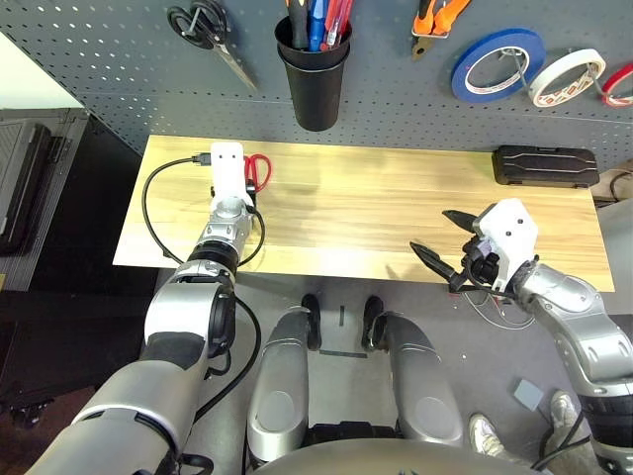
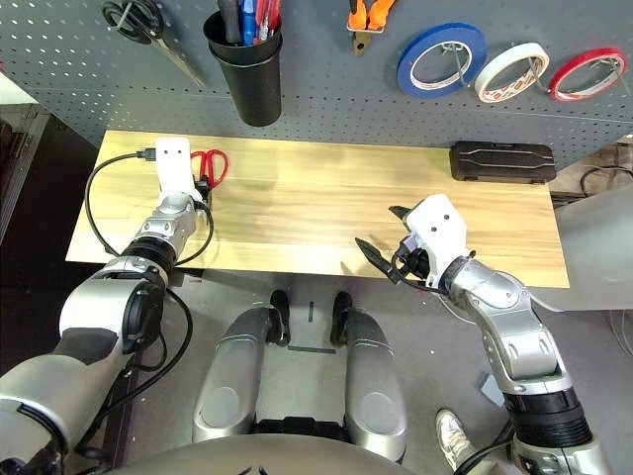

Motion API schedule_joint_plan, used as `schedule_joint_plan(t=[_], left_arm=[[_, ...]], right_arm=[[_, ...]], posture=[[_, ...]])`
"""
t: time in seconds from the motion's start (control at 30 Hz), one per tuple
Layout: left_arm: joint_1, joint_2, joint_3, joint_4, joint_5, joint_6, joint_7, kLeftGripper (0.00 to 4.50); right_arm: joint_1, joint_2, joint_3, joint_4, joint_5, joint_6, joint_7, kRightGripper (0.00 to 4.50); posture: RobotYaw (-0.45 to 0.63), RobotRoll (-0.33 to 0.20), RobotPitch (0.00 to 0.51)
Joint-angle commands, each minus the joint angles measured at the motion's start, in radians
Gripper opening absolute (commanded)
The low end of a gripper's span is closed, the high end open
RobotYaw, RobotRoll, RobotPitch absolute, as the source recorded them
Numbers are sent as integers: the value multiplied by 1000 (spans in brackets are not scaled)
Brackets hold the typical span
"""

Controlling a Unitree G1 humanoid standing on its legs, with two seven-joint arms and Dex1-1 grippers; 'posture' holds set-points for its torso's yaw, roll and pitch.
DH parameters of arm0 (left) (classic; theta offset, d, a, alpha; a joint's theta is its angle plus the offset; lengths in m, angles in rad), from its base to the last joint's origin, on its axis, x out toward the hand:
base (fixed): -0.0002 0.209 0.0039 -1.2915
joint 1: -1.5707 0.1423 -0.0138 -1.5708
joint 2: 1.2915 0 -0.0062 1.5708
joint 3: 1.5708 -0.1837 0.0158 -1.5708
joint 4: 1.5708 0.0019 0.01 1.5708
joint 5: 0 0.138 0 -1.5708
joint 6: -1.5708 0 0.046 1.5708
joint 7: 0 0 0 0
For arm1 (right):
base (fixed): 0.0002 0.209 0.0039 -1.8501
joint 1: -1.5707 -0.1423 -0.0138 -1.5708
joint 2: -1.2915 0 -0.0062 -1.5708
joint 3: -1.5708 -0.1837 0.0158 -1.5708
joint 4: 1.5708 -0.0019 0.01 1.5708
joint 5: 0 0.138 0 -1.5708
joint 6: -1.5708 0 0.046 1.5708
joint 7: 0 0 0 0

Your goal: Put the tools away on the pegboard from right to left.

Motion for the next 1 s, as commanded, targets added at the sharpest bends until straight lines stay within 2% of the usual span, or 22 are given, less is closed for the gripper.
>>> schedule_joint_plan(t=[0.03,0.07,0.37,0.5,0.67,0.87,1.0], left_arm=[[38,-25,-4,27,11,32,-5,265],[44,-36,-5,21,9,42,-6,96],[156,-147,-28,-120,7,132,-6,98],[243,-199,-38,-299,2,228,20,98],[398,-285,-54,-656,-4,464,71,98],[481,-356,-75,-891,-1,647,97,98],[499,-377,-73,-968,-10,688,92,1442]], right_arm=[[5,-10,-8,12,9,3,7,4500],[-2,-11,-9,22,8,-1,9,4500],[-95,-10,2,150,-5,-61,26,4500],[-115,-4,14,186,-5,-88,38,4500],[-125,5,29,223,-6,-117,57,4500],[-146,11,44,267,-11,-143,74,4500],[-153,15,51,283,-14,-155,83,4500]], posture=[[-30,0,386],[-25,0,385],[21,0,380],[41,0,380],[68,0,387],[90,0,404],[101,0,408]])
